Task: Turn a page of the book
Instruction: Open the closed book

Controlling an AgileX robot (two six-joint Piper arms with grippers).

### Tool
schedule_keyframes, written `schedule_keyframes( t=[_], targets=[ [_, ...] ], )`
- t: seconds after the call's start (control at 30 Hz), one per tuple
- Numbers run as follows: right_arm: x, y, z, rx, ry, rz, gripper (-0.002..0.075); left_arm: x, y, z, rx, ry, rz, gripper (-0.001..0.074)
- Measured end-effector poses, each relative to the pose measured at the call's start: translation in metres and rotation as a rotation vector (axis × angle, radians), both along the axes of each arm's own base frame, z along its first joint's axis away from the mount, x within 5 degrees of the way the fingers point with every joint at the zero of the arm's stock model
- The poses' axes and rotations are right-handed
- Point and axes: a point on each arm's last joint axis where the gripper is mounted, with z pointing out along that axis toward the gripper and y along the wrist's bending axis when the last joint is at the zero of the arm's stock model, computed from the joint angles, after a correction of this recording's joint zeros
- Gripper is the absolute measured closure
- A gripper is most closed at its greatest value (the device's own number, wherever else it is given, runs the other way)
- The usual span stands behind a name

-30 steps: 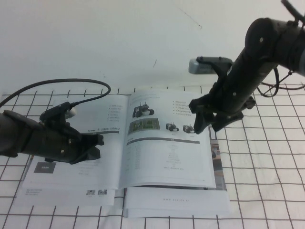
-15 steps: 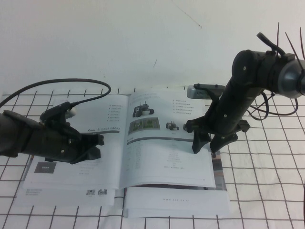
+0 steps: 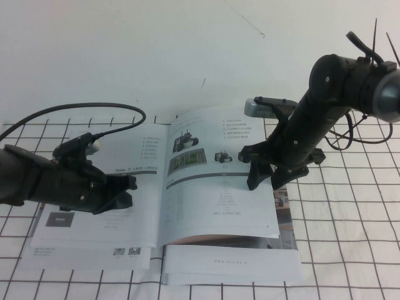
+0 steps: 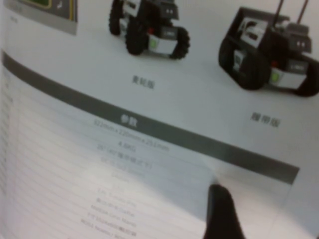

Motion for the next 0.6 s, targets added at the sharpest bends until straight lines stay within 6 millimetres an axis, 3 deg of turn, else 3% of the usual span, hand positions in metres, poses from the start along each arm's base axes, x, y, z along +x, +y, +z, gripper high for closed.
schedule_keyframes(
  t=[0.3, 0.6],
  targets=[
    [0.001, 0.000, 0.005, 0.006, -0.017, 0.002, 0.0316, 0.000, 0.000, 0.000, -0.002, 0.001, 0.000, 0.0737],
    [0.010, 0.004, 0.049, 0.048, -0.118, 0.020, 0.0316, 0.000, -0.001, 0.000, -0.014, 0.005, 0.007, 0.0737]
  ],
)
